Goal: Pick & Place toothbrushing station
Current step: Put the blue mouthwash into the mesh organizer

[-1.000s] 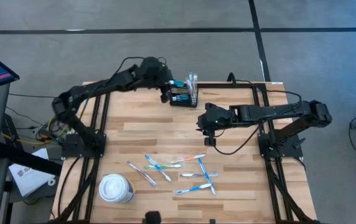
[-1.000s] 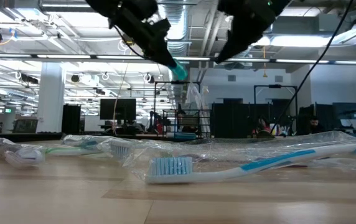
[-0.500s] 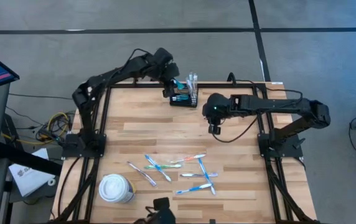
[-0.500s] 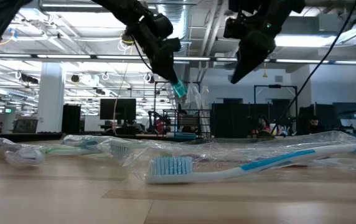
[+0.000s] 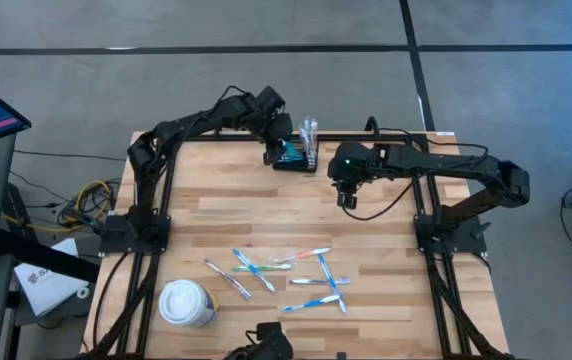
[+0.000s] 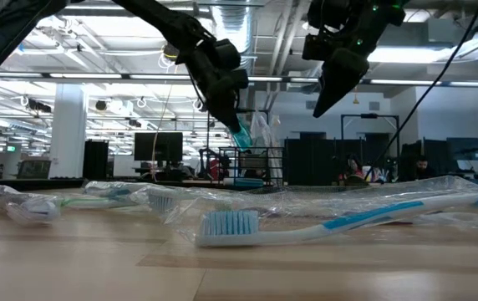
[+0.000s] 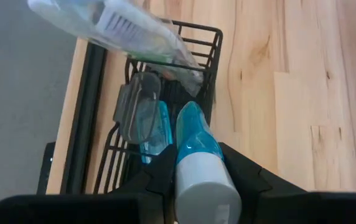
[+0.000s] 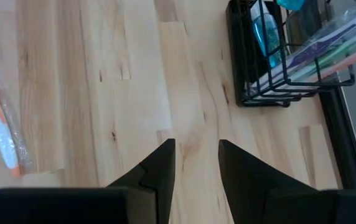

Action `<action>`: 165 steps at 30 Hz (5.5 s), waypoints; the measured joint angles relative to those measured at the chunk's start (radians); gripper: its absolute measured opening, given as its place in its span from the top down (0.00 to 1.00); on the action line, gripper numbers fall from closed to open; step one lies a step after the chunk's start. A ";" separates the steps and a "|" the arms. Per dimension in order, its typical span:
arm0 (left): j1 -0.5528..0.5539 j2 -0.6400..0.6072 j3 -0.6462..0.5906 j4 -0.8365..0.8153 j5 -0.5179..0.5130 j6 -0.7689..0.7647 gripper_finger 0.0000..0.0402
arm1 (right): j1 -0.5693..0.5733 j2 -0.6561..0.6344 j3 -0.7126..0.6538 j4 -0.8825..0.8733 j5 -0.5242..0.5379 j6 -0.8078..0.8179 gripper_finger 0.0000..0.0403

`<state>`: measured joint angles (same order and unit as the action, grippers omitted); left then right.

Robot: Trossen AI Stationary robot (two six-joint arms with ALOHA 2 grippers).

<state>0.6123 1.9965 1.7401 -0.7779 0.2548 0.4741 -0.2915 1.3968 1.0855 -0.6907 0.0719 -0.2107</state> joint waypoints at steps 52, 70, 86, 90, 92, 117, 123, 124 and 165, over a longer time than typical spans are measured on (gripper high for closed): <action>-0.037 0.195 0.284 -0.237 -0.056 0.120 0.80 | -0.005 0.000 0.000 -0.011 0.000 -0.043 0.72; -0.032 0.195 0.223 -0.144 -0.055 0.128 0.80 | -0.005 0.000 -0.064 0.040 0.000 -0.051 0.72; -0.028 0.253 0.223 -0.112 -0.063 0.130 0.77 | -0.005 0.000 -0.064 0.040 0.000 -0.051 0.72; -0.028 0.253 0.223 -0.112 -0.062 0.129 0.79 | -0.006 0.000 -0.064 0.040 0.000 -0.051 0.72; -0.028 0.253 0.223 -0.112 -0.062 0.129 0.79 | -0.005 0.000 -0.064 0.040 0.000 -0.051 0.72; -0.034 0.253 0.221 -0.099 -0.060 0.131 0.75 | -0.012 -0.001 -0.099 0.064 0.000 -0.051 0.72; -0.037 0.253 0.221 -0.097 -0.063 0.131 0.75 | -0.012 -0.001 -0.099 0.069 0.000 -0.051 0.72; -0.037 0.253 0.221 -0.097 -0.064 0.131 0.75 | -0.012 -0.001 -0.099 0.069 0.000 -0.051 0.72; -0.043 0.252 0.221 -0.096 -0.072 0.132 0.69 | -0.012 0.000 -0.100 0.069 0.000 -0.052 0.72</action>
<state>0.5697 2.2482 1.9614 -0.8744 0.1830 0.6057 -0.3038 1.3968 0.9859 -0.6212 0.0715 -0.2623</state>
